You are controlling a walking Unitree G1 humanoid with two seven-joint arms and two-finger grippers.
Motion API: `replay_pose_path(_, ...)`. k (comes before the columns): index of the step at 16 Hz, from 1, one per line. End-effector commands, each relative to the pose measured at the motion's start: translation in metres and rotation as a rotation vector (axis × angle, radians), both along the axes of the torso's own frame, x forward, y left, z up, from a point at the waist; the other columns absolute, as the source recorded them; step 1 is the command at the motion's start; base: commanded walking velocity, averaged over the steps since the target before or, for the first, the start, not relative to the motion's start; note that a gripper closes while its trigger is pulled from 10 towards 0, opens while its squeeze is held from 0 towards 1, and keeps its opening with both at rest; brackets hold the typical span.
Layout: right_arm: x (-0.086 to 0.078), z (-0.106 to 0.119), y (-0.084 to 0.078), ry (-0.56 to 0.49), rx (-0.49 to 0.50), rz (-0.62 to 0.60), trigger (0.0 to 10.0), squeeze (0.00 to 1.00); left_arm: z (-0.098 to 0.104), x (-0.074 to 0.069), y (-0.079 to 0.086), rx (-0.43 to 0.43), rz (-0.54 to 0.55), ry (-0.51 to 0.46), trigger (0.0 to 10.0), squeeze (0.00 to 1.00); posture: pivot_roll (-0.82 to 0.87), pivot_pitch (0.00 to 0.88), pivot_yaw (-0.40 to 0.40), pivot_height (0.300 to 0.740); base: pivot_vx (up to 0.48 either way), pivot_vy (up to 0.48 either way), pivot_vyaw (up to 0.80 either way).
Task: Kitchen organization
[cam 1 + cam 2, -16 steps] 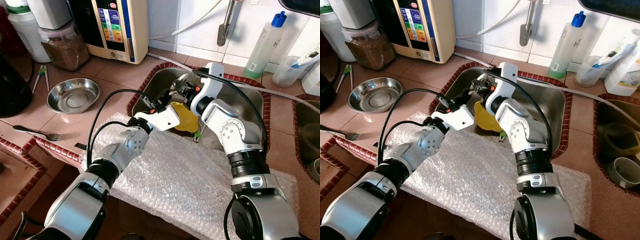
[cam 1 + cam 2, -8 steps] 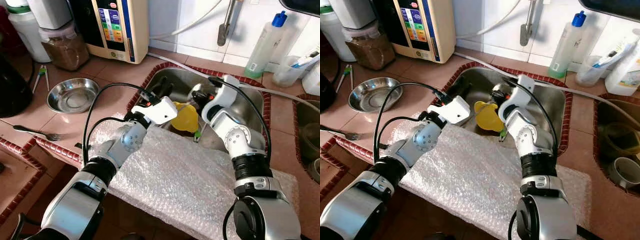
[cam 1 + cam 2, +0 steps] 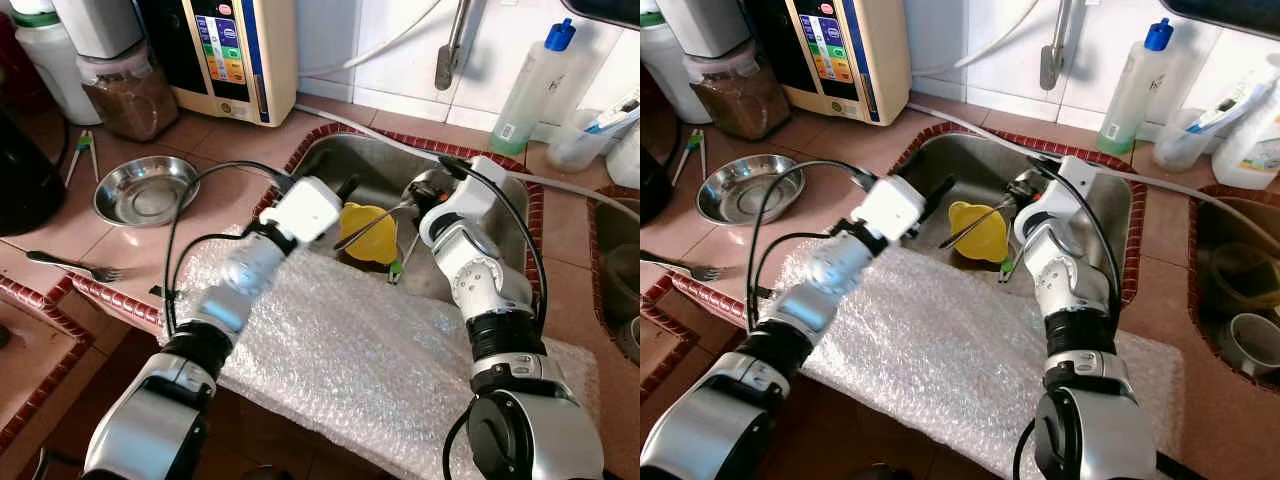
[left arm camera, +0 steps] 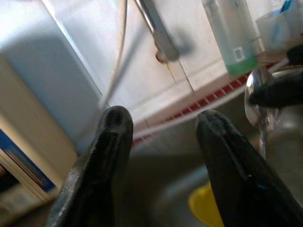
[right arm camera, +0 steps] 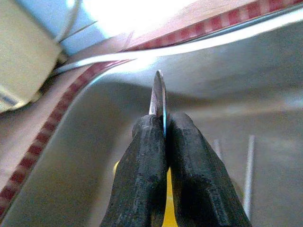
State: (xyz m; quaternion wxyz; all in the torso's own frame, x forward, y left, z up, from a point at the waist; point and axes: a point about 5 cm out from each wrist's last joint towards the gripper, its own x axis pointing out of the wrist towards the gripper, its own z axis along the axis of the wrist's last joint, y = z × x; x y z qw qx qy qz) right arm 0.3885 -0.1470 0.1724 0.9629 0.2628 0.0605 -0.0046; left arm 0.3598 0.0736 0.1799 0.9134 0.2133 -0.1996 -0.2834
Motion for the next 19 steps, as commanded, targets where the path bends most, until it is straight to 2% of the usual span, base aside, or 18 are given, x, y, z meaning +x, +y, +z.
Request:
replay_pose_path(1,0.001,-0.006,-0.01,0.025,0.034,-0.092,0.0,0.0,-0.008,-0.001,0.009,-0.024,-0.046,0.117,10.0,1.0,0.01,0.142,0.067,0.74,0.0,0.0,0.0)
replay_pose_path(4,-0.001,-0.02,-0.02,0.093,0.081,-0.181,0.0,0.0,-0.012,0.0,0.019,-0.028,-0.044,0.174,10.0,1.0,0.02,0.148,0.07,0.74,0.0,0.0,0.0)
replay_pose_path(8,-0.006,-0.041,-0.024,0.192,0.011,-0.225,0.0,0.0,-0.026,-0.006,0.029,0.027,-0.136,0.349,10.0,1.0,0.03,0.151,0.074,0.74,0.0,0.0,0.0)
replay_pose_path(9,-0.007,-0.044,-0.024,0.209,0.008,-0.227,2.9,0.0,-0.028,-0.007,0.03,0.033,-0.147,0.371,10.0,1.0,0.03,0.151,0.075,0.74,0.0,0.0,0.0)
replay_pose_path(10,-0.007,-0.045,-0.024,0.218,0.01,-0.225,4.6,0.01,-0.029,-0.008,0.031,0.038,-0.154,0.39,10.0,1.0,0.03,0.151,0.076,0.74,0.0,0.0,0.0)
replay_pose_path(11,-0.007,-0.046,-0.025,0.224,-0.01,-0.226,10.0,0.65,-0.029,-0.008,0.032,0.036,-0.161,0.403,10.0,1.0,0.03,0.151,0.076,0.74,0.0,0.0,0.0)
replay_pose_path(12,-0.006,-0.046,-0.024,0.225,-0.018,-0.219,10.0,1.0,-0.026,-0.008,0.033,0.023,-0.16,0.411,10.0,1.0,0.02,0.151,0.078,0.74,0.0,0.0,0.0)
replay_pose_path(17,-0.005,-0.046,-0.019,0.222,-0.038,-0.198,10.0,1.0,-0.023,-0.007,0.035,0.033,-0.148,0.409,10.0,1.0,0.03,0.151,0.08,0.74,0.0,0.0,0.0)
replay_pose_path(18,-0.005,-0.044,-0.017,0.205,-0.04,-0.187,10.0,1.0,-0.022,-0.006,0.037,0.037,-0.132,0.399,10.0,1.0,0.03,0.15,0.079,0.74,0.0,0.0,0.0)
replay_pose_path(19,-0.001,-0.031,-0.01,0.114,-0.062,-0.143,10.0,1.0,-0.016,-0.001,0.044,0.021,-0.061,0.364,10.0,1.0,0.03,0.151,0.081,0.74,0.0,0.0,0.0)
